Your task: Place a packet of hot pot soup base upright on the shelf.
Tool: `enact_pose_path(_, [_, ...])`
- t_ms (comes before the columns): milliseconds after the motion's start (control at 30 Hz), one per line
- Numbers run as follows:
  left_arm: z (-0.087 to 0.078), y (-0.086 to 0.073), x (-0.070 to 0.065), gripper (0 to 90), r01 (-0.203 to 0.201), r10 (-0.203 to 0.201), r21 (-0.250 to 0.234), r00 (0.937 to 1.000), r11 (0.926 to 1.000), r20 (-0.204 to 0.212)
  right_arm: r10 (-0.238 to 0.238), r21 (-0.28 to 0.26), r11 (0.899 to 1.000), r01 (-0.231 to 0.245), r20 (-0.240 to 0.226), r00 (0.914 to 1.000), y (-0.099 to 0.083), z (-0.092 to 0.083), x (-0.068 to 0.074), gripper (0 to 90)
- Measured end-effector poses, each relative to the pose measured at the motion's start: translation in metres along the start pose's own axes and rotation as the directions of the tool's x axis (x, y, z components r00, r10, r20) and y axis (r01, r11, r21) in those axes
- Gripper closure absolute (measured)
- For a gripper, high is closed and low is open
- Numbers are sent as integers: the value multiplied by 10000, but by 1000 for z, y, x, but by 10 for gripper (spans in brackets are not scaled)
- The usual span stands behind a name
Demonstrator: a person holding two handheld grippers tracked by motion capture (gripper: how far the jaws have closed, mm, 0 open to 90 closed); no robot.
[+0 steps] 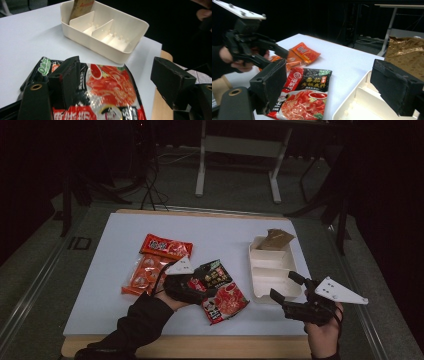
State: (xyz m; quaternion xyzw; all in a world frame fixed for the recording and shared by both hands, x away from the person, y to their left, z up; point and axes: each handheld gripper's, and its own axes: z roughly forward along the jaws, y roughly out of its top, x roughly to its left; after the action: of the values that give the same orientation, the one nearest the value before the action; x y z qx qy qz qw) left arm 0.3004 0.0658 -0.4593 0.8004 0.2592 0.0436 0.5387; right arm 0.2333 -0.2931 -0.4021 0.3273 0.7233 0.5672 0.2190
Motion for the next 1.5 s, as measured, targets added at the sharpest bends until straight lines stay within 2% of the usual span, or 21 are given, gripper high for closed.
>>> enact_pose_path(133, [20,5,-2,343,142,-141,63,9998,9999,-137,62,-16,10000,-62,13,10000,-2,-1,-2,137])
enact_pose_path(233, [33,8,-3,420,38,-32,207,9996,9998,-298,36,-70,10000,-35,11,10000,-3,-1,-3,137])
enact_pose_path(467, [66,14,0,649,-116,133,806,9997,9967,-208,-6,-6,10000,6,-24,10000,-6,1,-5,137])
enact_pose_path(533, [66,14,0,672,-116,133,806,9997,9967,-208,-18,23,10000,18,-54,10000,-6,1,-5,137])
enact_pose_path(567, [81,15,0,715,-82,143,1369,9989,9906,-438,-145,90,9999,146,-80,9999,-7,2,-5,139])
enact_pose_path(667, [90,15,0,780,-187,286,1706,9980,9852,-561,-201,62,9998,202,-162,9997,-8,3,-4,139])
enact_pose_path(700, [94,15,0,780,-169,267,1916,9985,9813,-484,-201,62,9998,202,-162,9997,-8,3,-4,139])
enact_pose_path(733, [103,15,-1,837,-291,435,2219,9972,9746,-604,-241,7,9997,241,-193,9995,-8,3,-3,139])
enact_pose_path(767, [107,16,-1,864,-303,440,2423,9977,9697,-510,-257,9,9997,258,-201,9995,-8,3,-3,139])
enact_pose_path(800, [107,16,-1,884,-303,440,2423,9977,9697,-510,-304,24,9995,305,-184,9994,-8,3,-2,139])
enact_pose_path(867, [118,16,-2,897,-412,617,2903,9962,9560,-620,-297,-1,9996,297,-206,9993,-8,2,-3,139])
enact_pose_path(933, [118,16,-2,897,-412,617,2903,9962,9560,-620,-293,5,9996,293,-199,9994,-9,2,-3,139])
enact_pose_path(967, [128,17,-4,898,-419,674,3117,9952,9493,-716,-293,-18,9996,292,-158,9994,-9,2,-5,139])
enact_pose_path(1067, [133,17,-4,897,-482,707,3255,9958,9443,-577,-247,-23,9997,247,-158,9996,-10,2,-6,139])
enact_pose_path(1100, [139,18,-5,897,-392,565,3461,9976,9374,-400,-240,-1,9997,240,-162,9996,-10,2,-6,139])
enact_pose_path(1133, [141,18,-5,897,-491,669,3606,9971,9314,-371,-224,33,9997,224,-186,9996,-11,2,-6,139])
enact_pose_path(1267, [150,18,-5,898,-396,573,3969,9978,9170,-328,-222,96,9997,224,-241,9995,-11,3,-6,139])
enact_pose_path(1300, [153,18,-5,898,-392,547,4122,9982,9103,-258,-224,97,9997,227,-241,9995,-11,3,-6,139])
enact_pose_path(1433, [160,16,-3,898,-308,430,4305,9989,9021,-184,-172,144,9997,176,-259,9995,-12,3,-8,139])
enact_pose_path(1467, [162,15,-3,898,-318,424,4428,9990,8961,-141,-133,235,9996,141,-326,9994,-13,3,-8,139])
enact_pose_path(1500, [163,14,-2,897,-268,376,4457,9992,8948,-154,-162,261,9995,170,-322,9994,-13,3,-8,139])
